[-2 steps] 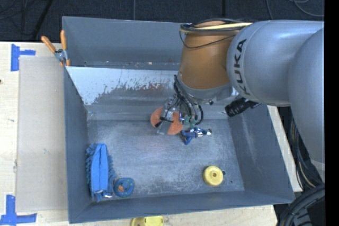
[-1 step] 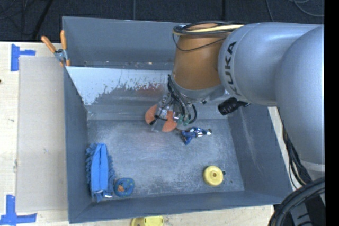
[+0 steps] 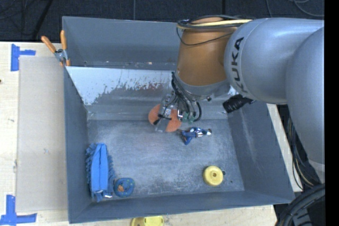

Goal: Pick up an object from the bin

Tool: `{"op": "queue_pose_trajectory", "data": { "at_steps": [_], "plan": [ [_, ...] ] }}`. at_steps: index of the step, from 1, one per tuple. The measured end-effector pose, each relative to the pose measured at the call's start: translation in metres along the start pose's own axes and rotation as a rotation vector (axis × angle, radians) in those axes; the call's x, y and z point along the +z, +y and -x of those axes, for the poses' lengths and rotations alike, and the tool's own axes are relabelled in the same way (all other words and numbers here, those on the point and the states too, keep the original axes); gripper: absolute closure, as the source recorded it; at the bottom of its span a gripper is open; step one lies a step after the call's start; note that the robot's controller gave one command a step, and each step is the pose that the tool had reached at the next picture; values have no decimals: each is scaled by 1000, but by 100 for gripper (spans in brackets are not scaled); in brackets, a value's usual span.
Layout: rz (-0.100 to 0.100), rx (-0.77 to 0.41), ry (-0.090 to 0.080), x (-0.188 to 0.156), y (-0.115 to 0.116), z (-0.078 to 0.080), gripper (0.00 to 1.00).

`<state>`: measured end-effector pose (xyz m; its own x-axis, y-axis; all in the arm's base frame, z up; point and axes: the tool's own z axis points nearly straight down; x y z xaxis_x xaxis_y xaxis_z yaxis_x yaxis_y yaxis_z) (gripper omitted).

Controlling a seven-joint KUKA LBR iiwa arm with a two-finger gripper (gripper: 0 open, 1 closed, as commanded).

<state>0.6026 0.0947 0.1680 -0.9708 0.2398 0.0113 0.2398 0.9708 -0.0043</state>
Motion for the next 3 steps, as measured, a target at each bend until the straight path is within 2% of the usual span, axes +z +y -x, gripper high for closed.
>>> {"op": "queue_pose_trajectory", "data": {
  "at_steps": [1,2,3],
  "plan": [
    [9,-10,-23,9,14,-4,100],
    [-3,-18,8,47,15,-21,100],
    [9,-18,-23,16,15,-7,100]
  ]
}}
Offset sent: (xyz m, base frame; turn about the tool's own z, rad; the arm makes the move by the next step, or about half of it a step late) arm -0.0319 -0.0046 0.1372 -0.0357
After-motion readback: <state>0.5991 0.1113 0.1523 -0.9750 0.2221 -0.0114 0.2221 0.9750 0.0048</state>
